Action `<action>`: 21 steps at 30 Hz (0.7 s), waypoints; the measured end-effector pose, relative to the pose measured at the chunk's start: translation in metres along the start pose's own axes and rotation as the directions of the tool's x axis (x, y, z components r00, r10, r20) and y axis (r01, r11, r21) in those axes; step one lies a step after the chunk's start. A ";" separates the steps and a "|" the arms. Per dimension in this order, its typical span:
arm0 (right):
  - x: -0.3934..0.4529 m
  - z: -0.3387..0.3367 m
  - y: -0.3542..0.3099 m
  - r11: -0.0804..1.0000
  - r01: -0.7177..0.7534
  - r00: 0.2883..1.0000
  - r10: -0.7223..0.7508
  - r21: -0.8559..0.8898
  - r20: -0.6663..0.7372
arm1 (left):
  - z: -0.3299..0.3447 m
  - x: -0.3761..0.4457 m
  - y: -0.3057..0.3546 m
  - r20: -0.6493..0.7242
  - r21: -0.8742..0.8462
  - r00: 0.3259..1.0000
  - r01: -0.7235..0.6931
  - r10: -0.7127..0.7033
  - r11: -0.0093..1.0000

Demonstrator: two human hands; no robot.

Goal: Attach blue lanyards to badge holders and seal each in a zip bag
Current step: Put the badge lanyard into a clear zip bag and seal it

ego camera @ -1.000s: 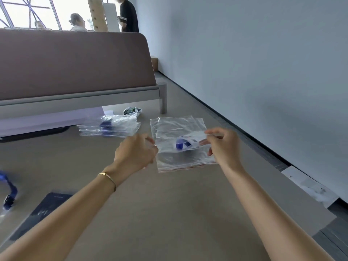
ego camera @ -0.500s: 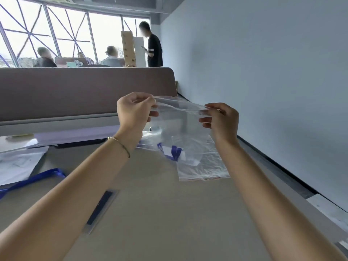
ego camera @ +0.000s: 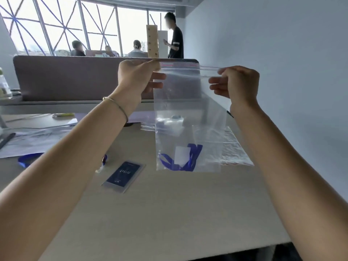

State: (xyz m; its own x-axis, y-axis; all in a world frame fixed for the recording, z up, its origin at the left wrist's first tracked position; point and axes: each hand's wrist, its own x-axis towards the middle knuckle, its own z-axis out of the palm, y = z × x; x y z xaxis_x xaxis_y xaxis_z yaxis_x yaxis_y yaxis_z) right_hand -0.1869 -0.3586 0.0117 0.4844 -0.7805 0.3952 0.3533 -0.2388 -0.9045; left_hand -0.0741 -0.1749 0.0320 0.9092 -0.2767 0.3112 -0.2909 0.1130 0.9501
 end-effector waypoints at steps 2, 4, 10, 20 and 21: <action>0.004 0.004 0.014 0.996 -0.090 0.995 0.090 -0.006 0.042 | -0.002 0.007 -0.017 0.024 0.024 0.998 0.059 -0.060 0.998; 0.010 0.008 0.037 0.987 -0.162 0.986 0.162 -0.009 0.047 | -0.001 0.014 -0.040 0.076 0.078 0.992 0.095 -0.101 0.992; 0.019 0.019 0.103 0.977 -0.189 0.971 0.201 -0.095 0.130 | 0.011 0.031 -0.104 0.220 0.383 0.971 0.005 -0.097 0.924; -0.037 0.019 0.180 0.506 0.453 0.799 0.135 -0.734 0.586 | 0.034 -0.017 -0.193 0.566 0.763 0.821 -0.485 -0.078 0.428; -0.041 0.019 0.182 0.464 0.467 0.797 0.147 -0.753 0.585 | 0.035 -0.021 -0.198 0.572 0.766 0.817 -0.497 -0.078 0.408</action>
State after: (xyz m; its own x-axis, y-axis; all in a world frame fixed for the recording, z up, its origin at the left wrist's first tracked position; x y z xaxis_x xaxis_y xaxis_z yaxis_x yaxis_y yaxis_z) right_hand -0.1276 -0.3594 -0.1659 0.9067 -0.3193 0.2756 -0.2124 -0.9101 -0.3558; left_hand -0.0461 -0.2244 -0.1620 0.5947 -0.7805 0.1929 -0.7990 -0.5470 0.2498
